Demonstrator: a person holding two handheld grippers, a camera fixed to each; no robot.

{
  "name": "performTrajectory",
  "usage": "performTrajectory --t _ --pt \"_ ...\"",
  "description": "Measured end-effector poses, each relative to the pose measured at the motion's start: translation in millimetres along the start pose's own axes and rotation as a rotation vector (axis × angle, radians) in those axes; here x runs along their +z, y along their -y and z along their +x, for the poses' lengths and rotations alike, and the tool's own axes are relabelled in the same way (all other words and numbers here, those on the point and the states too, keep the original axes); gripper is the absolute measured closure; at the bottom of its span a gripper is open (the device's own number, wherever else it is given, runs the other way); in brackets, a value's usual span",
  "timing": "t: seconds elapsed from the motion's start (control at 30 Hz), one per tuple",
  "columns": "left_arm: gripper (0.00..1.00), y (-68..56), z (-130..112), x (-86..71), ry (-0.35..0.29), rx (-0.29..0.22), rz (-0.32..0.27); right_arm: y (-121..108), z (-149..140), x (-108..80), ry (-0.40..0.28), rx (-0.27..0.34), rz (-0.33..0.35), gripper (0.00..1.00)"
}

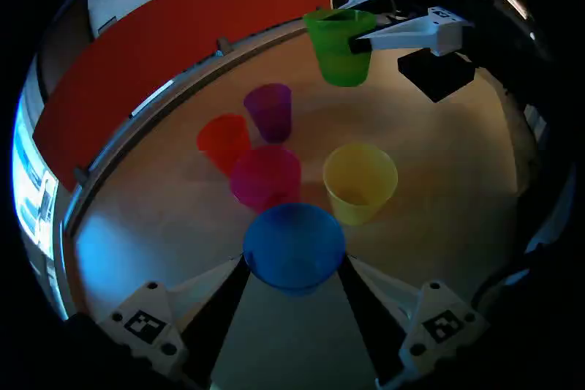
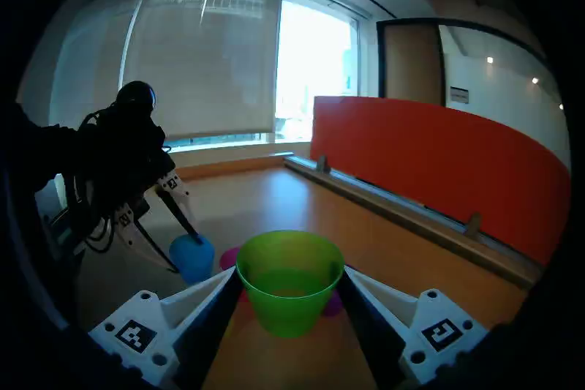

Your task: Pour water

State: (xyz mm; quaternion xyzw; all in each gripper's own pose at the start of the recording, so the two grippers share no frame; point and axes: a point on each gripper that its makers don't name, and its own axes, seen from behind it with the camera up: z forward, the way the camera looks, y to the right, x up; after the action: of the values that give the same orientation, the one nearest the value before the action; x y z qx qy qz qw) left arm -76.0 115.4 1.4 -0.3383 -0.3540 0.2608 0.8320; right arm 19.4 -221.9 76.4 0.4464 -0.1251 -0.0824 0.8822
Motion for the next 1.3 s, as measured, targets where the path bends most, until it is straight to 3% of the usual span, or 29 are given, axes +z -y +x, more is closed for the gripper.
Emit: performTrajectory --t 0.67,0.97,1.03,1.17,1.3 --pt "0.15 -7.0 -12.2 9.0 -0.01 -0.06 -0.029 -2.9 -18.1 4.9 0.036 -0.007 -0.006 0.1" --pt "0.15 -8.8 -20.2 10.3 0.002 -0.057 -0.04 -1.3 -27.3 11.4 0.058 -0.002 0.0 0.1" --pt "0.14 -8.4 -21.3 10.8 0.005 -0.056 -0.041 -0.8 -29.1 12.7 0.063 -0.001 0.001 0.1" --pt "0.04 -4.3 -23.2 10.6 0.011 -0.051 -0.026 0.3 -35.5 15.6 0.074 0.005 0.004 0.1" --pt "0.04 -2.2 -28.0 8.8 0.031 -0.05 -0.017 0.4 -44.7 18.3 0.092 0.014 0.003 0.1"
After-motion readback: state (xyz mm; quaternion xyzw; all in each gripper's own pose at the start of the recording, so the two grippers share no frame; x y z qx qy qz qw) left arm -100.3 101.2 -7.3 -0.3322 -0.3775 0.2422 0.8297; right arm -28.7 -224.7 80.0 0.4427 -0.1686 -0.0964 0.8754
